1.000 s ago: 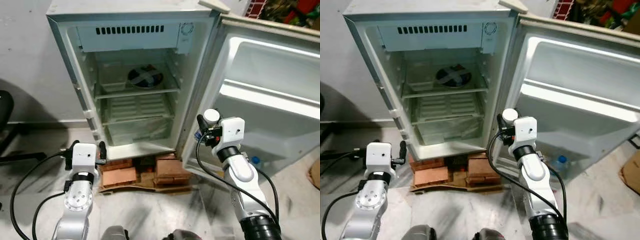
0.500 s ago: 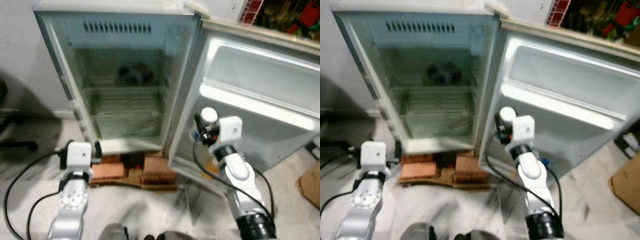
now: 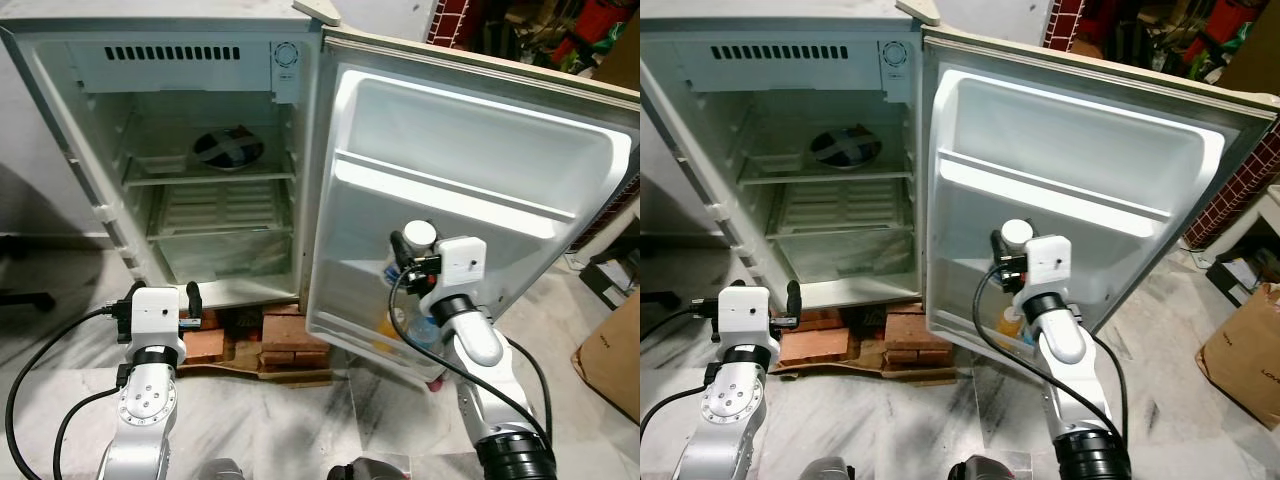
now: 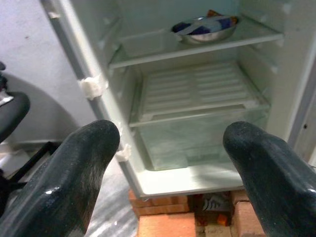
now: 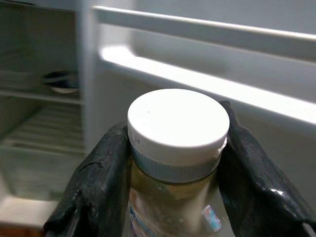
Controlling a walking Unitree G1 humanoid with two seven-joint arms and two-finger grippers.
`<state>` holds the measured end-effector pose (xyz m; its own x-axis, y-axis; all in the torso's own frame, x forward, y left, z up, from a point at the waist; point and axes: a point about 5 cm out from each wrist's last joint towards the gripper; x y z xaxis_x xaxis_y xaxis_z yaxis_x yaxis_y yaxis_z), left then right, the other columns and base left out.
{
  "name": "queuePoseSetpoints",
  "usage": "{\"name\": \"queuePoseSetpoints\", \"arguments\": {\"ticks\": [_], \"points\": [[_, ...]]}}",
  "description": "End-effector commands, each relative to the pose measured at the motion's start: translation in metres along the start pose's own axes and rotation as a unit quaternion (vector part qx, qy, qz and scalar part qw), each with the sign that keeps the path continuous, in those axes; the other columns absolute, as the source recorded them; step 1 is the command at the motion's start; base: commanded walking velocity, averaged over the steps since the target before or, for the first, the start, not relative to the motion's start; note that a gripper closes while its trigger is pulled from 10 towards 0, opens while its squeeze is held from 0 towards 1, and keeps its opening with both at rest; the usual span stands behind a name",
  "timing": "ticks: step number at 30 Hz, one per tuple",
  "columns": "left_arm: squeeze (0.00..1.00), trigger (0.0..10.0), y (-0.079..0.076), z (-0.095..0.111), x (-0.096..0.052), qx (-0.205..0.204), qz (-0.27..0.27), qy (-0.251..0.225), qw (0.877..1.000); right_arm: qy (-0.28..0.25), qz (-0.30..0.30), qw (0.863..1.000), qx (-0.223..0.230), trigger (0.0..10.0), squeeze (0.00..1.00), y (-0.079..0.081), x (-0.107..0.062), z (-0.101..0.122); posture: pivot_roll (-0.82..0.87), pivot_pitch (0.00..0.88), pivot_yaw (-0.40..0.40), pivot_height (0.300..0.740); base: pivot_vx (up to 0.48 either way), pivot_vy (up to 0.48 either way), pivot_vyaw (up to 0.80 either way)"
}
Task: Restocking fridge
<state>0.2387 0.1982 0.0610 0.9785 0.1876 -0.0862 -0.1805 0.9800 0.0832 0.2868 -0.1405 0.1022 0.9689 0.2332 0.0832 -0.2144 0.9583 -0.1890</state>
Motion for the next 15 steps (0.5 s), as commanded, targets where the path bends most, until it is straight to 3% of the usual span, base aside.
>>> {"name": "queuePoseSetpoints", "arguments": {"ticks": [1,15], "points": [[0.00,10.0,0.0026,0.0015,0.0008,0.000,0.005,-0.002,1.000,-0.015,-0.013,1.000,-0.002,10.0,0.00,-0.0048,0.0022,0.0068,0.13,0.061,-0.073,0.740,0.000,0.000,0.00],[0.00,10.0,0.0013,0.0007,0.0020,-0.005,-0.003,0.001,1.000,-0.006,-0.025,1.000,0.006,10.0,0.00,-0.0081,0.0041,0.0033,0.13,0.055,-0.072,0.736,0.000,0.000,0.00]]}}
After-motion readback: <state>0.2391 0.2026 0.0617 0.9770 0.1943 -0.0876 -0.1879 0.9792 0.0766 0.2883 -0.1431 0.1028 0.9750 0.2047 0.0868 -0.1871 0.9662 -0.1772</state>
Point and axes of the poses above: a point about 5 cm out from each wrist's last joint towards the gripper, its own x axis pointing out of the wrist towards the gripper, its own z axis along the axis of the wrist's last joint, y = z × x, and after that the axes turned 9 degrees about -x, right-handed
